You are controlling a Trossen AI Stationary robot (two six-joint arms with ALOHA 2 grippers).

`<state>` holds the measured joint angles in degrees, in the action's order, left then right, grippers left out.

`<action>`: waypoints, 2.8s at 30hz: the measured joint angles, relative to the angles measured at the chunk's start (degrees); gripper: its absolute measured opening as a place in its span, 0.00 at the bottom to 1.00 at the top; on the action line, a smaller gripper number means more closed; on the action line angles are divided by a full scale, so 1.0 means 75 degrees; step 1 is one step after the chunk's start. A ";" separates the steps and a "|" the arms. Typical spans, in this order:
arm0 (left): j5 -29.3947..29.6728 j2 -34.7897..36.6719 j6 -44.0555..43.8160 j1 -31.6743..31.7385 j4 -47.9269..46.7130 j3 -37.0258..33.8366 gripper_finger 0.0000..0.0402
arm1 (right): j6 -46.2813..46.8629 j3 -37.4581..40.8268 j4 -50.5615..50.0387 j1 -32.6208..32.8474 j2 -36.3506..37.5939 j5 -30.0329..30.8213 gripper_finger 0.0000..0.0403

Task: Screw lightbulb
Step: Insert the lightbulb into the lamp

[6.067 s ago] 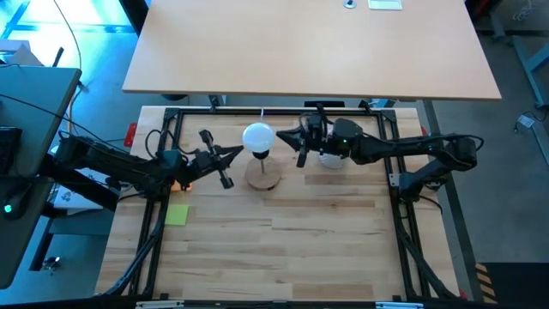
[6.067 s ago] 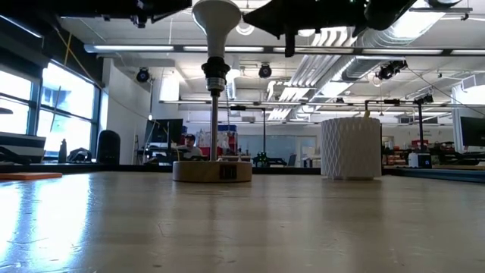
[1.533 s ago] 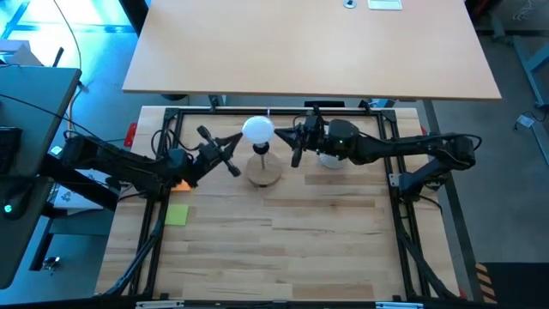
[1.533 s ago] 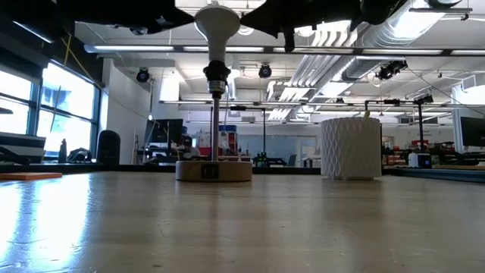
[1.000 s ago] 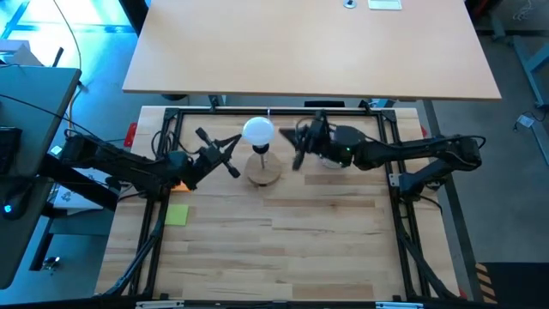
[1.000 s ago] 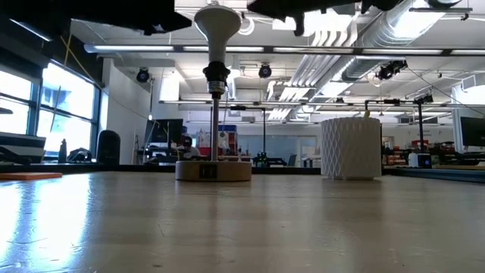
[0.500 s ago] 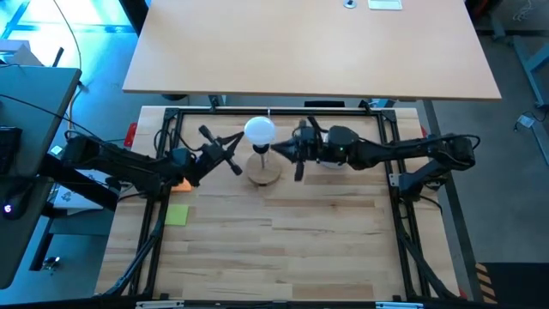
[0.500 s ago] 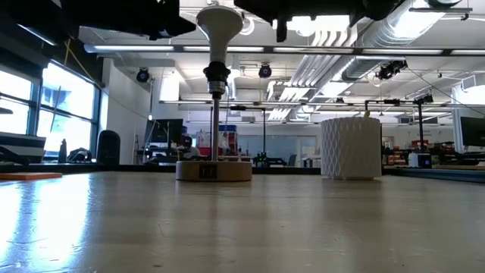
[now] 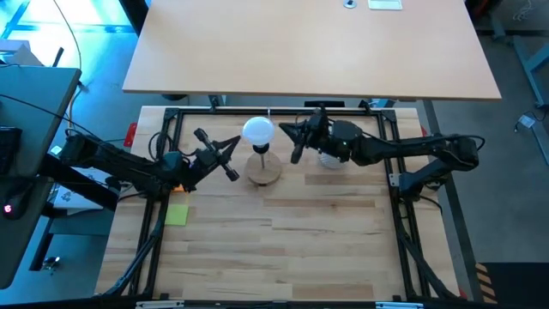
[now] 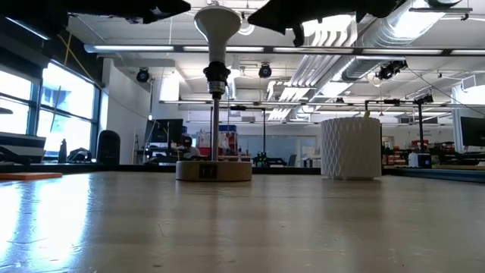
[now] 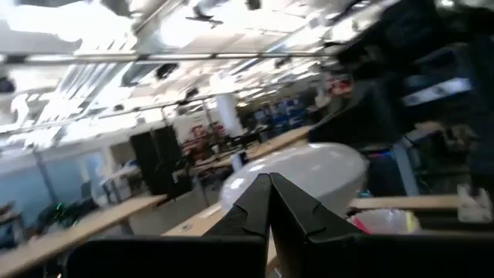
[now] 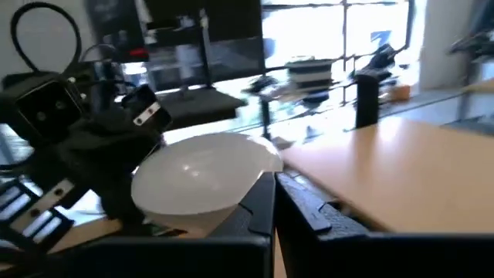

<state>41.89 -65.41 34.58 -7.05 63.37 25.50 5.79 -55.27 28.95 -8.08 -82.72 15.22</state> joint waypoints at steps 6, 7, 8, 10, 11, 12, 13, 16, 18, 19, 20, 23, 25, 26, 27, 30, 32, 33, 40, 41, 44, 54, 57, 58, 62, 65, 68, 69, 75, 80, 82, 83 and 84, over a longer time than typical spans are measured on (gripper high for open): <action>-0.0557 -0.0163 -0.0420 0.0710 -0.0130 0.0000 0.00 | 0.0615 0.0009 0.0256 -0.0391 -0.0298 -0.2021 0.00; -0.0506 -0.0171 -0.0434 0.0854 -0.0165 0.0000 0.00 | 0.0629 0.0009 0.0297 -0.0345 -0.0306 -0.2251 0.00; -0.0490 -0.0177 -0.0437 0.0986 -0.0244 0.0009 0.00 | 0.0608 0.0009 0.0335 -0.0254 -0.0314 -0.2508 0.00; -0.0341 -0.0200 -0.0444 0.1202 -0.0642 -0.0002 0.00 | 0.0421 0.0009 0.0367 -0.0044 -0.0317 -0.3069 0.00; -0.0281 -0.0216 -0.0438 0.1291 -0.0772 -0.0009 0.00 | 0.0262 0.0006 0.0391 0.0041 -0.0317 -0.3310 0.00; -0.0199 -0.0214 -0.0404 0.1364 -0.0786 -0.0009 0.00 | 0.0059 0.0006 0.0384 0.0115 -0.0315 -0.3408 0.00; -0.0120 -0.0191 -0.0339 0.1409 -0.0743 -0.0008 0.00 | -0.0120 0.0006 0.0351 0.0174 -0.0292 -0.3370 0.00; 0.0005 -0.0186 -0.0268 0.1277 -0.0766 -0.0003 0.00 | -0.0405 0.0006 0.0177 0.0282 -0.0143 -0.2399 0.00; -0.0074 -0.0142 -0.0211 0.1055 -0.0722 -0.0006 0.00 | -0.0441 0.0006 0.0055 0.0279 -0.0012 -0.1331 0.00; -0.0148 -0.0092 -0.0156 0.0933 -0.0677 -0.0006 0.00 | -0.0435 0.0003 0.0066 0.0236 0.0010 -0.0808 0.00; -0.0186 -0.0050 -0.0112 0.0817 -0.0674 -0.0003 0.00 | -0.0435 0.0003 0.0056 0.0180 0.0031 -0.0409 0.00; -0.0677 -0.0048 -0.0218 0.0558 -0.0633 -0.0003 0.00 | -0.0202 0.0003 0.0058 -0.0090 0.0015 -0.0304 0.00; -0.1163 -0.0050 -0.0429 0.0561 -0.0596 -0.0003 0.00 | 0.0087 0.0000 0.0120 -0.0308 -0.0056 -0.0901 0.00; -0.1329 -0.0050 -0.0487 0.0612 -0.0598 -0.0003 0.00 | 0.0220 0.0000 0.0126 -0.0379 -0.0101 -0.1242 0.00; -0.1333 -0.0067 -0.0510 0.0675 -0.0593 -0.0003 0.00 | 0.0314 0.0001 0.0171 -0.0423 -0.0149 -0.1486 0.00; -0.1198 -0.0070 -0.0538 0.1004 -0.0576 -0.0003 0.00 | 0.0510 0.0003 0.0330 -0.0400 -0.0201 -0.1960 0.00; -0.1226 -0.0071 -0.0634 0.1252 -0.0633 -0.0002 0.00 | 0.0593 0.0001 0.0347 -0.0233 -0.0202 -0.2306 0.00; -0.1268 -0.0080 -0.0678 0.1363 -0.0731 0.0003 0.00 | 0.0583 0.0000 0.0341 -0.0143 -0.0215 -0.2502 0.00; -0.0932 -0.0060 -0.0799 0.1623 -0.1351 0.0000 0.00 | -0.0045 0.0000 0.0291 0.0338 -0.0013 -0.2539 0.00; -0.0907 -0.0024 -0.0767 0.1539 -0.1339 0.0000 0.00 | -0.0118 0.0000 0.0192 0.0368 0.0100 -0.2228 0.00; -0.0887 0.0117 -0.0514 0.1237 -0.1194 0.0000 0.00 | -0.0176 -0.0009 -0.0192 0.0376 0.0396 -0.0871 0.00; -0.1598 0.0139 -0.0510 0.0905 -0.0689 0.0003 0.00 | 0.0825 0.0000 -0.0315 -0.0392 0.0085 -0.1061 0.00; -0.1641 0.0011 -0.0717 0.1143 -0.0611 0.0003 0.00 | 0.1168 0.0000 -0.0138 -0.0365 0.0033 -0.1842 0.00; -0.1644 -0.0022 -0.0722 0.1241 -0.0619 0.0003 0.00 | 0.1381 0.0000 -0.0136 -0.0348 0.0033 -0.2127 0.00; -0.1625 -0.0045 -0.0714 0.1651 -0.0726 0.0000 0.00 | 0.1620 0.0000 -0.0084 -0.0173 0.0021 -0.3297 0.00; -0.1389 -0.0044 -0.0561 0.1821 -0.0739 0.0000 0.00 | 0.1400 0.0000 0.0064 -0.0061 0.0051 -0.3904 0.00; -0.1097 0.0026 -0.0382 0.1731 -0.0740 0.0000 0.00 | 0.1075 0.0000 -0.0186 0.0032 0.0186 -0.3396 0.00; -0.1079 0.0074 -0.0323 0.1646 -0.0741 0.0000 0.00 | 0.0936 0.0000 -0.0301 0.0048 0.0243 -0.2845 0.00; -0.1604 0.0233 -0.0305 0.0965 -0.0426 0.0000 0.00 | 0.0502 0.0000 -0.0389 -0.0227 0.0255 -0.0617 0.00; -0.2032 0.0221 -0.0601 0.0964 -0.0574 0.0000 0.00 | 0.1130 0.0000 -0.0333 -0.0691 -0.0027 -0.1314 0.00; -0.2018 0.0179 -0.0689 0.1118 -0.0696 0.0000 0.00 | 0.1247 0.0000 -0.0099 -0.0745 -0.0179 -0.1910 0.00; -0.1989 0.0159 -0.0746 0.1214 -0.0722 0.0000 0.00 | 0.1277 0.0001 0.0064 -0.0733 -0.0247 -0.2190 0.00; -0.1961 0.0156 -0.0790 0.1315 -0.0731 -0.0003 0.00 | 0.1327 0.0009 0.0210 -0.0711 -0.0302 -0.2503 0.00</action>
<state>27.18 -64.23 28.66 2.81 57.88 25.47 15.74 -55.20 30.52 -13.42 -84.99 -3.55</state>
